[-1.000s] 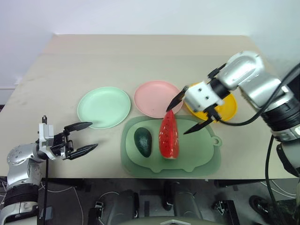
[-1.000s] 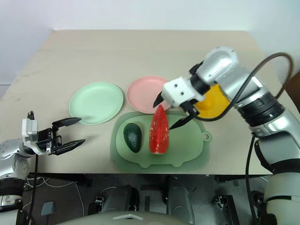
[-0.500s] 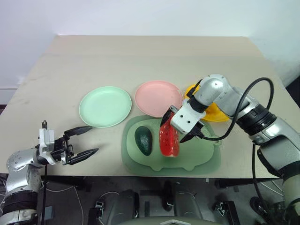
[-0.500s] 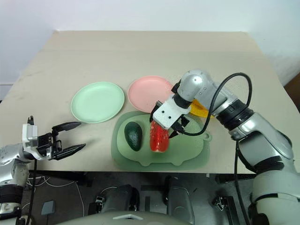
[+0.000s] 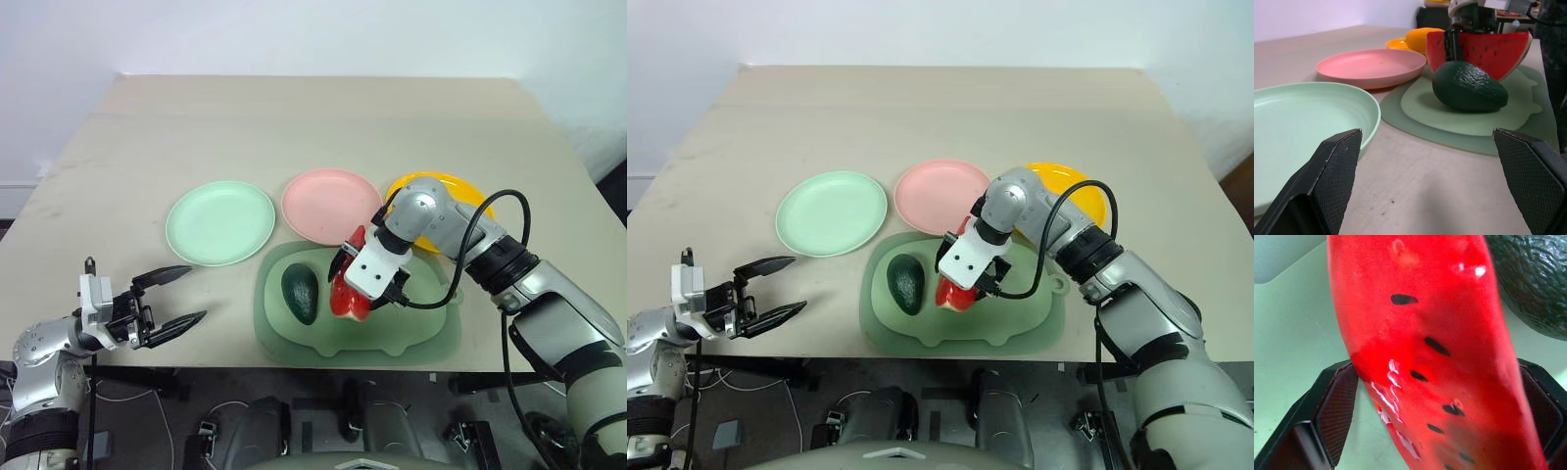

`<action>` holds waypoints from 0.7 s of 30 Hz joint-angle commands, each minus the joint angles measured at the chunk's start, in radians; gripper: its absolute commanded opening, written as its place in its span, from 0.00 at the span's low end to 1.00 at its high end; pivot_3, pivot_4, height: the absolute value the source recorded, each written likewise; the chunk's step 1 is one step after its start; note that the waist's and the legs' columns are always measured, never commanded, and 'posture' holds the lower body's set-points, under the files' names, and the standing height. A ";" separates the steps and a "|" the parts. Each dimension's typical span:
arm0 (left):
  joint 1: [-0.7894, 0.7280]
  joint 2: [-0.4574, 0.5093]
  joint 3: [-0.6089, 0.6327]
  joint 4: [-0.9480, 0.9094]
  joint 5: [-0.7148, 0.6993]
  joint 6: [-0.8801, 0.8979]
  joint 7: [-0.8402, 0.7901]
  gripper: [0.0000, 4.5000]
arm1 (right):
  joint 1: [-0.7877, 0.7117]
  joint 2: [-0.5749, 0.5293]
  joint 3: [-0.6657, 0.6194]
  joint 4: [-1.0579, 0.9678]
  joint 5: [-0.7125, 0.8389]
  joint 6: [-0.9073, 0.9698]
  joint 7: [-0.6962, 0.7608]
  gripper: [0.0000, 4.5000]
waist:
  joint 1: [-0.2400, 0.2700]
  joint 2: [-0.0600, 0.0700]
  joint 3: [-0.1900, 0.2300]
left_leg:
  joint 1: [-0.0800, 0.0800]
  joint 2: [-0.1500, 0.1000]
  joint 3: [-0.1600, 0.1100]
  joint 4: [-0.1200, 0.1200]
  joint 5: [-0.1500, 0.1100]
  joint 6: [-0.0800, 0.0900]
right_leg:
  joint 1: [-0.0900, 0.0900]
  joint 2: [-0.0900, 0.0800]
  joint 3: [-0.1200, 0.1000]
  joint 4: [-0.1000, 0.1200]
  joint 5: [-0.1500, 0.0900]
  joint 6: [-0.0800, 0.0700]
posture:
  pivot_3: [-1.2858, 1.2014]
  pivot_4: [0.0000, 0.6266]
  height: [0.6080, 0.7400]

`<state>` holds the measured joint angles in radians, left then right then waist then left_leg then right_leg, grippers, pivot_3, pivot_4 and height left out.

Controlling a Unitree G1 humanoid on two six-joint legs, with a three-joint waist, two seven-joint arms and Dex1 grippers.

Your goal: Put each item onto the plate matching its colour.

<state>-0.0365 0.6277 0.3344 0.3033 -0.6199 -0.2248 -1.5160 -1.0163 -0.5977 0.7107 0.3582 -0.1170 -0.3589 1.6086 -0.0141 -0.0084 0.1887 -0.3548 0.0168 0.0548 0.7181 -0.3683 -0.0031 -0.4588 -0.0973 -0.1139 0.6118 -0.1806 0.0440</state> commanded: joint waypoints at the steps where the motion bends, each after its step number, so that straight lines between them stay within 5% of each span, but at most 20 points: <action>1: 0.010 0.004 0.022 -0.035 -0.013 -0.004 0.010 1.00 | 0.026 -0.009 0.010 0.015 -0.029 0.007 0.004 0.80 | 0.000 0.000 0.000 | 0.000 0.000 0.000 0.000 0.000 0.000 | 0.000 0.000 0.000 0.000 0.000 0.000 | 0.52 0.24 0.97; 13: -0.015 0.003 0.007 -0.019 -0.008 -0.001 0.010 1.00 | -0.120 -0.159 0.038 -0.209 0.340 0.281 0.006 0.78 | -0.003 0.002 0.001 | -0.002 0.000 0.000 0.000 0.000 0.000 | -0.003 -0.001 0.000 0.000 0.000 -0.001 | 0.52 0.24 0.97; 16: -0.031 0.004 0.002 -0.008 -0.005 0.001 0.006 1.00 | -0.192 -0.112 -0.008 -0.125 0.375 0.328 0.006 0.78 | -0.005 0.002 0.001 | -0.001 0.001 0.000 0.000 0.000 0.000 | -0.003 0.000 0.000 0.000 0.000 -0.002 | 0.52 0.24 0.97; 21: -0.039 0.002 -0.002 -0.006 -0.003 0.002 0.007 1.00 | -0.246 0.043 -0.080 0.166 0.208 0.235 -0.098 0.78 | -0.002 0.002 0.001 | -0.002 0.001 0.001 0.000 0.000 0.000 | -0.003 0.000 0.000 0.000 0.000 -0.002 | 0.52 0.24 0.97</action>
<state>-0.0741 0.6248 0.3270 0.3066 -0.6194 -0.2228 -1.5052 -1.2354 -0.5754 0.6688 0.4439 0.1409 -0.0870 1.5579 -0.0160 -0.0068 0.1898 -0.3567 0.0175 0.0555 0.7180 -0.3682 -0.0033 -0.4616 -0.0974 -0.1141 0.6122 -0.1805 0.0420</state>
